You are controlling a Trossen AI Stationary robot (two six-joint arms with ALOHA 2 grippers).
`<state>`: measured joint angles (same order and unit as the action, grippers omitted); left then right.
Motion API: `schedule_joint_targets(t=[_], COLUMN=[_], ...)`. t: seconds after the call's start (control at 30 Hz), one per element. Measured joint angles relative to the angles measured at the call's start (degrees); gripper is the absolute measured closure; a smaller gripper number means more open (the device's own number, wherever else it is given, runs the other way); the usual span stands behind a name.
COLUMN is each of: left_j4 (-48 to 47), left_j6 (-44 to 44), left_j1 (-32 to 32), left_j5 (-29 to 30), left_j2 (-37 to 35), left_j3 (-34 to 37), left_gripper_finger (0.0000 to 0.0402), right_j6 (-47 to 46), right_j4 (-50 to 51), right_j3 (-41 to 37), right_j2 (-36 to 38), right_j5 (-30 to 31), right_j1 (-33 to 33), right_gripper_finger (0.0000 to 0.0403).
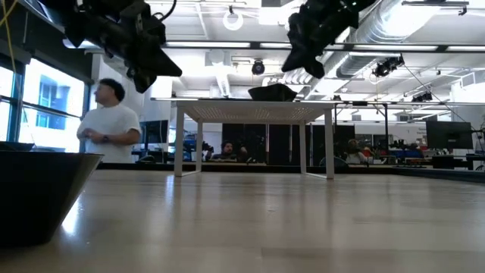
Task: Pick & Place Mini shaped plates
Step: Stack the distorted square plate on top of the stacked distorted square plate on the shelf
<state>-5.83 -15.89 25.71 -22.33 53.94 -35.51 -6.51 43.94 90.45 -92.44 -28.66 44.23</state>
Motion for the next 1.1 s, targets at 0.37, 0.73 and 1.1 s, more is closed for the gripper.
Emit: schedule_joint_targets(t=[0.37, 0.73, 1.1], left_j4=[-4.42, -12.34, -20.73], left_j6=[-1.07, -15.06, -28.89], left_j1=[-17.33, -34.89, -48.04], left_j5=[18.31, 27.87, 29.57], left_j2=[0.69, 0.69, 9.10], left_j3=[0.00, 0.00, -5.30], left_gripper_finger=[0.0402, 0.0393, 0.0325], right_j6=[-9.96, -11.46, -7.17], right_j4=[-33.81, -35.70, -35.39], right_j3=[-32.66, -40.29, -40.36], right_j2=[27.38, 43.10, 44.27], right_j5=[15.88, 28.70, 28.02], right_j1=[-18.37, -26.37, -26.41], right_gripper_finger=[0.0400, 0.0400, 0.0399])
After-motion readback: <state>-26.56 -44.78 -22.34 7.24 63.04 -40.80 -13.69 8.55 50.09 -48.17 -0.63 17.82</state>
